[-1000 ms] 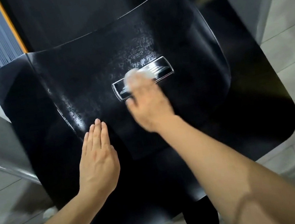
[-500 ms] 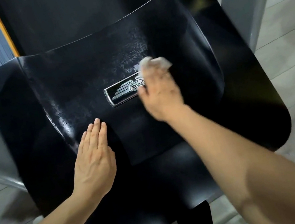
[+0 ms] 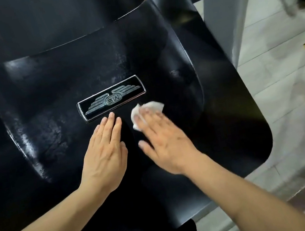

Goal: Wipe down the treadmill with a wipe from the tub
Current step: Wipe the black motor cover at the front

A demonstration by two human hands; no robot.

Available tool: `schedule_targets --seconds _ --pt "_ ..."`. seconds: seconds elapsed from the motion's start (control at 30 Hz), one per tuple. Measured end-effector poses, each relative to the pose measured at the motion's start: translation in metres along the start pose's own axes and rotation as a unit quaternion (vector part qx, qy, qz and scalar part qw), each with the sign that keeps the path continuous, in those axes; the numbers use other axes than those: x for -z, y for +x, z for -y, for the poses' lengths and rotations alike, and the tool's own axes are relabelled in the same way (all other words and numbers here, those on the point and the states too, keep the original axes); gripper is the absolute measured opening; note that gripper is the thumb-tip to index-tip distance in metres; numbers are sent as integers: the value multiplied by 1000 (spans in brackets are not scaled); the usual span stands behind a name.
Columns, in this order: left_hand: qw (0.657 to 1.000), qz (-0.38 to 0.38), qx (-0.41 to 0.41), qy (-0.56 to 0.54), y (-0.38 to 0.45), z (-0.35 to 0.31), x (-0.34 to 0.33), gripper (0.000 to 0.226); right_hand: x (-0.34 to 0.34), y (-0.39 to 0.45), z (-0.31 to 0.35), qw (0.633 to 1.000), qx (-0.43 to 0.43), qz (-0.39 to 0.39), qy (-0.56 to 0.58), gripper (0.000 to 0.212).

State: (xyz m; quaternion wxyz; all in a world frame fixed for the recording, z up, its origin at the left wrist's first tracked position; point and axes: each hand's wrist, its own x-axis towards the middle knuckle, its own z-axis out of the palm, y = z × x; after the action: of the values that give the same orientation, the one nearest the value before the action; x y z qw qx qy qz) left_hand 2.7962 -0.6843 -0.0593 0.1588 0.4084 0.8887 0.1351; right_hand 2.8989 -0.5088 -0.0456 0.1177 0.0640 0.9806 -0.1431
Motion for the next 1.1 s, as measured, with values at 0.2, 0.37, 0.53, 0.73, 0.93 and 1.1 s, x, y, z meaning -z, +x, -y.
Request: schedule_targets --seconds 0.2,0.37,0.53,0.73,0.93,1.1 --pt "999 -23 -11 41 40 3 1 63 28 12 -101 960 -249 -92 -91 68" --pt "998 -41 33 30 76 12 -4 64 23 75 -80 995 -92 8 -29 72" --pt "998 -43 31 39 113 32 1 65 44 115 -127 968 -221 -20 -116 71" --pt "997 -41 37 48 117 35 -2 63 44 128 -121 991 -110 -10 -68 71" --pt "998 -45 43 31 119 35 -3 62 66 233 -165 984 -141 -17 -112 67" --pt "997 -49 44 32 121 34 -4 62 84 318 -187 983 -137 24 -117 66"
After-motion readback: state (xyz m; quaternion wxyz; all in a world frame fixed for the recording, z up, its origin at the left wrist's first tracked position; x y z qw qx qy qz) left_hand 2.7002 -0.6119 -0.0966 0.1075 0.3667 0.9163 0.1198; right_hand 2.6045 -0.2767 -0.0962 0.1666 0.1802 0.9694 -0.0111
